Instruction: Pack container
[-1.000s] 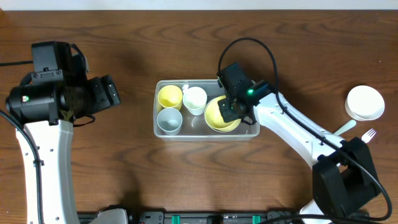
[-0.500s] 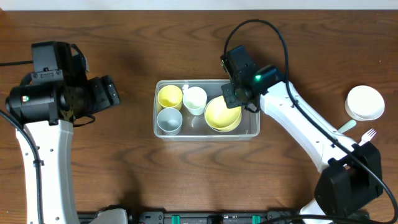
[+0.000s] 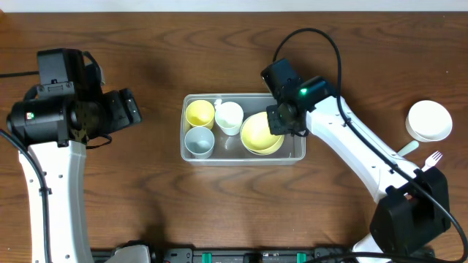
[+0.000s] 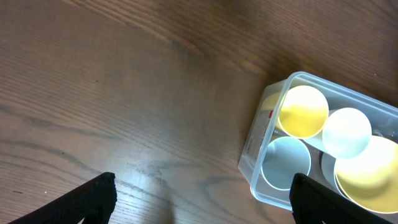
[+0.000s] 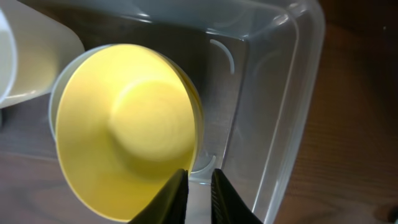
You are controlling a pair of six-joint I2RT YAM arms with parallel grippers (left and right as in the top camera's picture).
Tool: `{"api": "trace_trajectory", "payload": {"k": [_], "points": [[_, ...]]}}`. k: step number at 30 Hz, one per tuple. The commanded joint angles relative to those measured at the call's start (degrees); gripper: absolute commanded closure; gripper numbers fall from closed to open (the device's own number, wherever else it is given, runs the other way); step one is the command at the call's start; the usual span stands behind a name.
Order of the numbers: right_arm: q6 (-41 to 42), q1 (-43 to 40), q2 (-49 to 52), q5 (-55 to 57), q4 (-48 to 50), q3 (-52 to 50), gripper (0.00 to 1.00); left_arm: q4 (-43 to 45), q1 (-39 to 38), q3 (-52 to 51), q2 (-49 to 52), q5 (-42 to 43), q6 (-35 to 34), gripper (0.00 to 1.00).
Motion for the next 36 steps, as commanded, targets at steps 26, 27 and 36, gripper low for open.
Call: {"api": "trace_trajectory", "payload": {"k": [26, 27, 36], "points": [[2.1, 0.0, 5.2, -3.7, 1.5, -2.4, 0.93, -0.4, 0.3, -0.1, 0.3, -0.1, -0.5, 0.11], [2.4, -0.1, 5.2, -3.6, 1.5, -2.4, 0.94, -0.4, 0.3, -0.1, 0.3, -0.1, -0.5, 0.11], [3.1, -0.1, 5.2, -2.3, 1.7, -2.4, 0.99, -0.4, 0.3, -0.1, 0.3, -0.1, -0.5, 0.11]]}}
